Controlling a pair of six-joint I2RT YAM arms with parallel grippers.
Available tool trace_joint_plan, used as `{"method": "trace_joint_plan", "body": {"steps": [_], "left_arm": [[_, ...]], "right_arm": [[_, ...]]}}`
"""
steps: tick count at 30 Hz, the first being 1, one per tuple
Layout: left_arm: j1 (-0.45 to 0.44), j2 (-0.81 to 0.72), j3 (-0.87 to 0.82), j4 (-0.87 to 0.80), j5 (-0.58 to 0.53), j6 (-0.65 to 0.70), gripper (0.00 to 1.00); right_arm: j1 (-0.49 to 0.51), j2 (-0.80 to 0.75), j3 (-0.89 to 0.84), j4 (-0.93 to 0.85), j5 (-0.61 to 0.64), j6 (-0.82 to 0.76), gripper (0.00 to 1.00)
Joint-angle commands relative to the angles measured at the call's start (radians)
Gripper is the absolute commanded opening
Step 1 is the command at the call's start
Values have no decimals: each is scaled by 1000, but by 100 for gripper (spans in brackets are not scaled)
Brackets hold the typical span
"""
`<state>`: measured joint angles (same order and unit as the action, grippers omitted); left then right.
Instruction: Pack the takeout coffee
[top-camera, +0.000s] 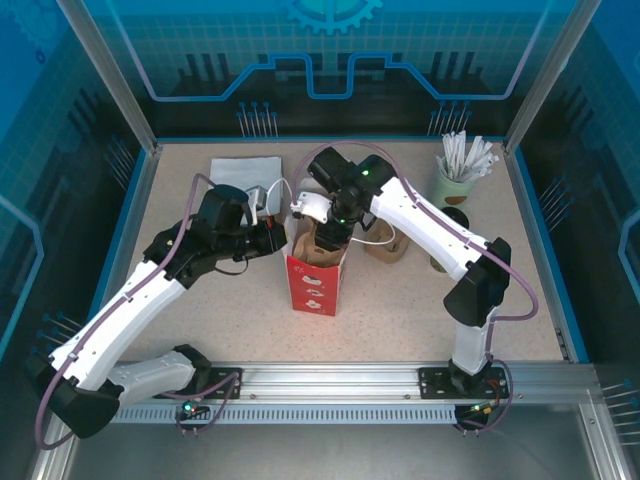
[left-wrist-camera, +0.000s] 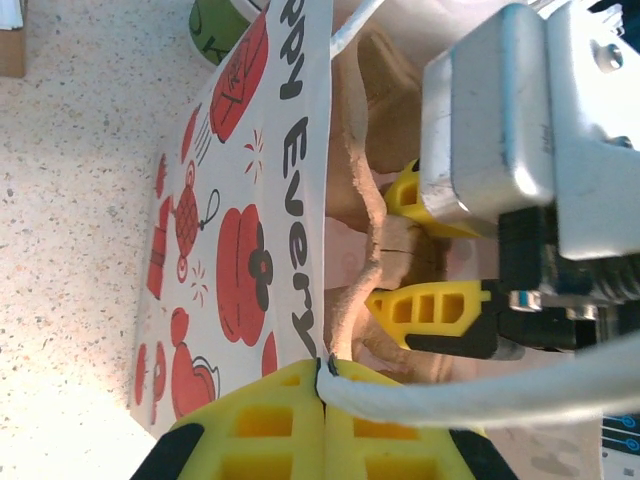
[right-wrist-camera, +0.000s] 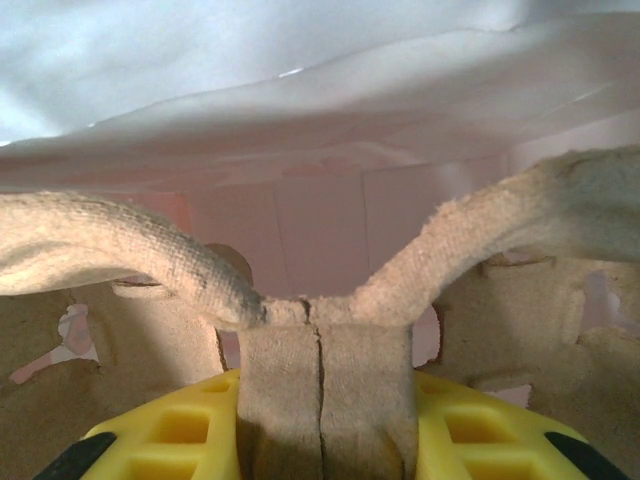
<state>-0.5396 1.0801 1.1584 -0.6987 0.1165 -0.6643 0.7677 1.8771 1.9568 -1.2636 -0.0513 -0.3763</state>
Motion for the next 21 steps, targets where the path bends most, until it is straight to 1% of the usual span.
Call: {"method": "trace_joint_plan", "body": {"steps": [1,9,21], "left_arm": [[-3,-19,-15,44,-23,-27,2],[-3,-10,-9,58,12,-20,2],[-5,-19,-16,48,1,-18,2]], "right_arm": [[23,32,29,-59,23,-30,34],[30,76,57,-93,49,-43,34],[29,106,40,-92,69,-69,34]]}}
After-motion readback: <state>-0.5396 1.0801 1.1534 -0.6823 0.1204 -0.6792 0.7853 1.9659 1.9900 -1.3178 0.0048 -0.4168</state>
